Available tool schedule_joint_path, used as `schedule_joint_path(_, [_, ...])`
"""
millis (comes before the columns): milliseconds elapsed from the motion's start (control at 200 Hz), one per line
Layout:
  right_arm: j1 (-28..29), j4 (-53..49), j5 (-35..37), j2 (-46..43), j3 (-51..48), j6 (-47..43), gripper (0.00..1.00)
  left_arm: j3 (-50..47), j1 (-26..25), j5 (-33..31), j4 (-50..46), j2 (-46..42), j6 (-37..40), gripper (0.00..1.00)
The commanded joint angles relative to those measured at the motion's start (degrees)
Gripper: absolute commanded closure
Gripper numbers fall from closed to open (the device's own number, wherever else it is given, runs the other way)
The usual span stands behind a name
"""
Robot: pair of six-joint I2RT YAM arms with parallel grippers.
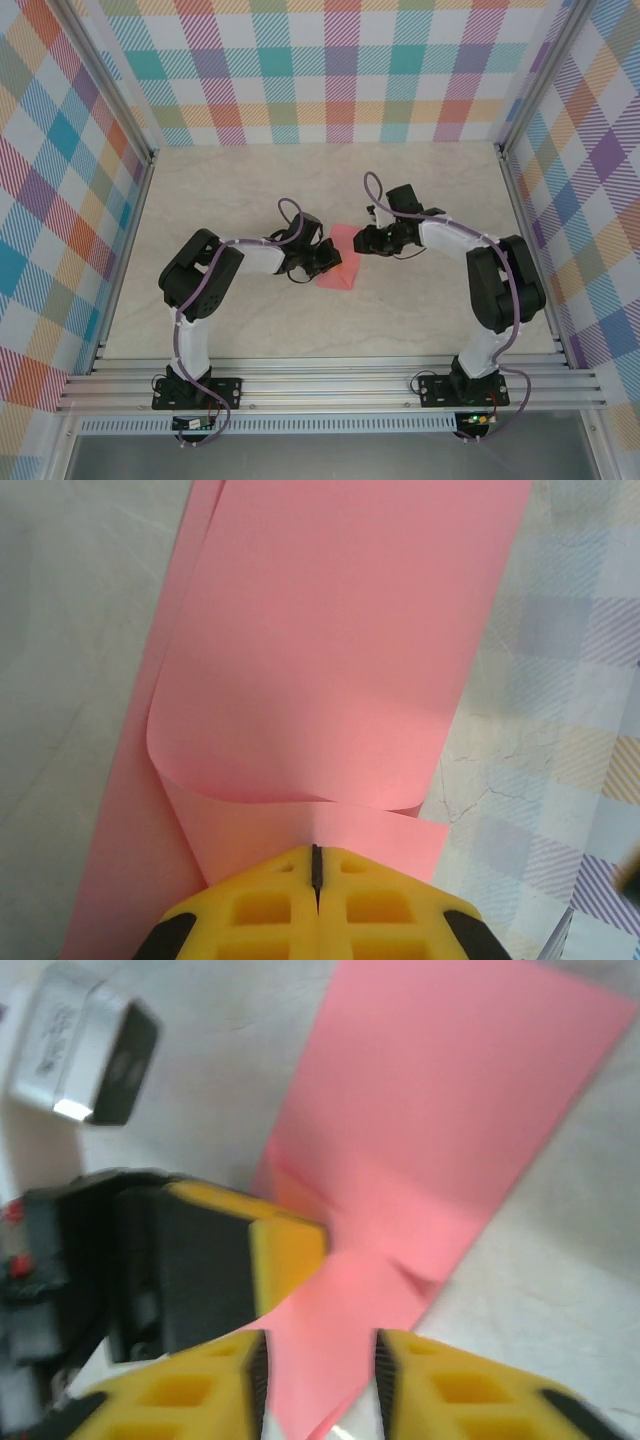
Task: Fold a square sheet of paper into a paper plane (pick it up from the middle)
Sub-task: Fold the triangle a second time at the center of the table.
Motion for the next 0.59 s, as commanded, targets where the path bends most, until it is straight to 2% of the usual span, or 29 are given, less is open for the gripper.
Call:
schedule_joint_path(0, [0.5, 2.6, -9.7, -0.5, -3.2, 5.8, 0.84, -0.7, 0.1, -0.3, -3.9, 0.4, 1.3, 1.00])
schedule_joint_path(100, [1.3, 5.0, -14.2, 0.2, -4.6, 8.4, 0.91, -0.5, 0.1, -0.3, -4.1, 0.4, 1.3, 1.00])
schedule_joint_path(590, [5.2, 2.7, -12.7, 5.9, -2.1, 8.1, 0.94, -0.2, 0.1, 0.3, -4.7, -0.4, 1.7, 1.00])
